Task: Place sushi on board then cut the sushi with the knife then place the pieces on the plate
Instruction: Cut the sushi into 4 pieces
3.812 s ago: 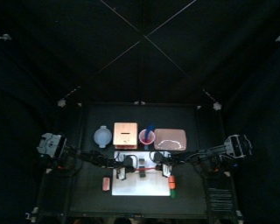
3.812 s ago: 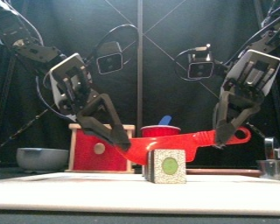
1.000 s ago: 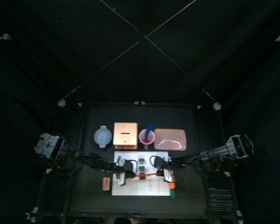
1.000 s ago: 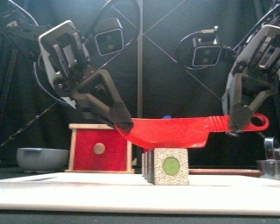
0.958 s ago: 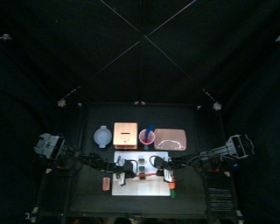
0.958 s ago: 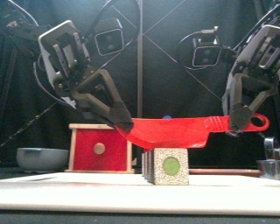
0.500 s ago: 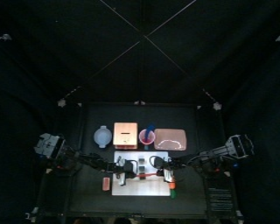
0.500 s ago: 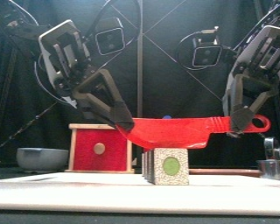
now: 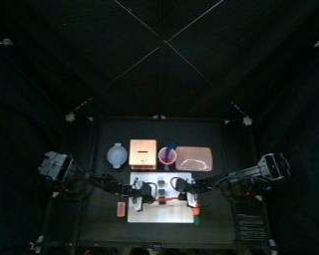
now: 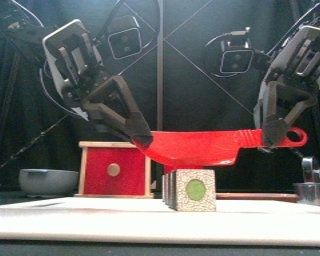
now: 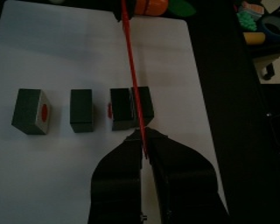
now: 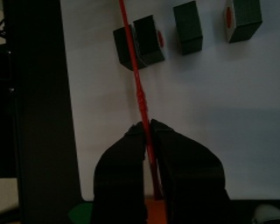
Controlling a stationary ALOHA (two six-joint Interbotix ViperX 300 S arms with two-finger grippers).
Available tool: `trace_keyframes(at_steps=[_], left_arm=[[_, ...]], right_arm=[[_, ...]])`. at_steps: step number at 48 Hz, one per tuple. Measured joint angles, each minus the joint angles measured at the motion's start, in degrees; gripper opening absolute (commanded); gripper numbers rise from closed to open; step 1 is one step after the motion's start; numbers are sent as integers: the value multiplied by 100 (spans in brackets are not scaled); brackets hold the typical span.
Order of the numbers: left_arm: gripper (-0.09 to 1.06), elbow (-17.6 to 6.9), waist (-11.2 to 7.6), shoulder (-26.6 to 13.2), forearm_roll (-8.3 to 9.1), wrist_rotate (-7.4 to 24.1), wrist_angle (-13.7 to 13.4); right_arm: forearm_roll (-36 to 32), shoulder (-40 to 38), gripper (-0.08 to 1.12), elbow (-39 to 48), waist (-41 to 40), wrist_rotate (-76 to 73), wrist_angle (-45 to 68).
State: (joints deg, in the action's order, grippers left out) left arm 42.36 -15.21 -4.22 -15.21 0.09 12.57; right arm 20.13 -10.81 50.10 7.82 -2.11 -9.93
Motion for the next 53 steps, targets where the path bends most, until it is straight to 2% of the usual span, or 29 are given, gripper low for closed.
trace_keyframes(at_steps=[14, 53], left_arm=[[41, 0, 70, 0, 9, 9, -9], [41, 9, 79, -70, 9, -18, -9]], right_arm=[[-18, 0, 33, 0, 0, 0, 26], [0, 185, 33, 0, 0, -9, 44]])
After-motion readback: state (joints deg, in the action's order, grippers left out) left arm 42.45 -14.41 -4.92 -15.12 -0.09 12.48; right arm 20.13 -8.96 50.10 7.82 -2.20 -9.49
